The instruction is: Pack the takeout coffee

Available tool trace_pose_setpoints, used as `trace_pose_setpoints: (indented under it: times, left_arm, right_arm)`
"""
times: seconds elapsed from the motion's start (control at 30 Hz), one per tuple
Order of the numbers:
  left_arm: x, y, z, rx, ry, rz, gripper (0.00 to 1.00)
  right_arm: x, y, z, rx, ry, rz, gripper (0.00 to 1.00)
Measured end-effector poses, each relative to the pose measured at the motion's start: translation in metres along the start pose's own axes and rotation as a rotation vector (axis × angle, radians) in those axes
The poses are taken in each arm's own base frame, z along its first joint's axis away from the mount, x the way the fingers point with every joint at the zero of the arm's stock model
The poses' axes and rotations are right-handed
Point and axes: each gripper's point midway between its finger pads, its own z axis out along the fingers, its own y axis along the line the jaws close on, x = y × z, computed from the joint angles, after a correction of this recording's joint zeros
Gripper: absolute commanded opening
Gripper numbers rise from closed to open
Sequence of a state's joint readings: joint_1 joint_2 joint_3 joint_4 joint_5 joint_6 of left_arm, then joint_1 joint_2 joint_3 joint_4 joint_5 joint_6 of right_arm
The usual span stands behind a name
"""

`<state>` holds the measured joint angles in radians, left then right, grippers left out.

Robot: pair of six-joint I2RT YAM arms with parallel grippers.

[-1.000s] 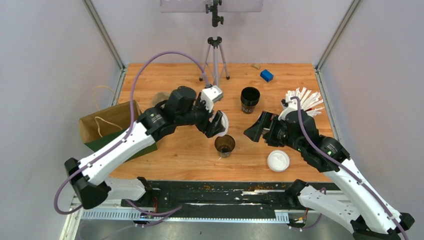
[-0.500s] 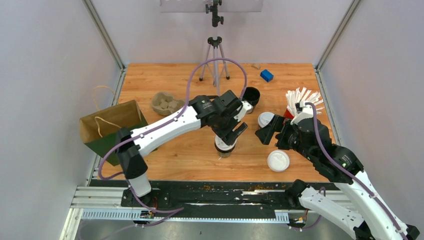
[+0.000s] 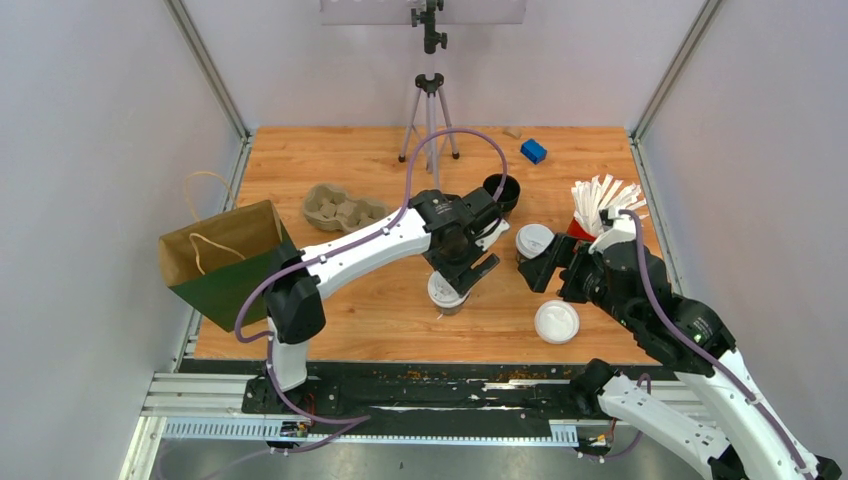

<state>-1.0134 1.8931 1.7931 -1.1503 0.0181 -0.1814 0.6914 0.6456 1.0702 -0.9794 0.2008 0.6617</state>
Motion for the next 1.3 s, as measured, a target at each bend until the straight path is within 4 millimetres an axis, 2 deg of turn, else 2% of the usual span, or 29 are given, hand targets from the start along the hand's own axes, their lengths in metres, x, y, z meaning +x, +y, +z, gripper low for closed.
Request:
trace_pose_setpoints:
  times: [0.53,0.73,1.3]
  left_arm:
    - [-0.009,0.001,0.019,-0.014,0.063,0.025,0.84]
    - [-0.002,0.003,0.018,-0.02,0.095,0.034,0.86]
    - [-0.001,0.003,0.021,-0.015,0.111,0.051,0.89]
  right_arm:
    - [-0.002,-0.005,-0.002,0.018,-0.011,-0.022,1.0]
    - [-0.002,-0.006,-0.002,0.022,-0.014,-0.027,1.0]
    - [-0.002,-0.006,0.001,0.028,-0.007,-0.031,1.0]
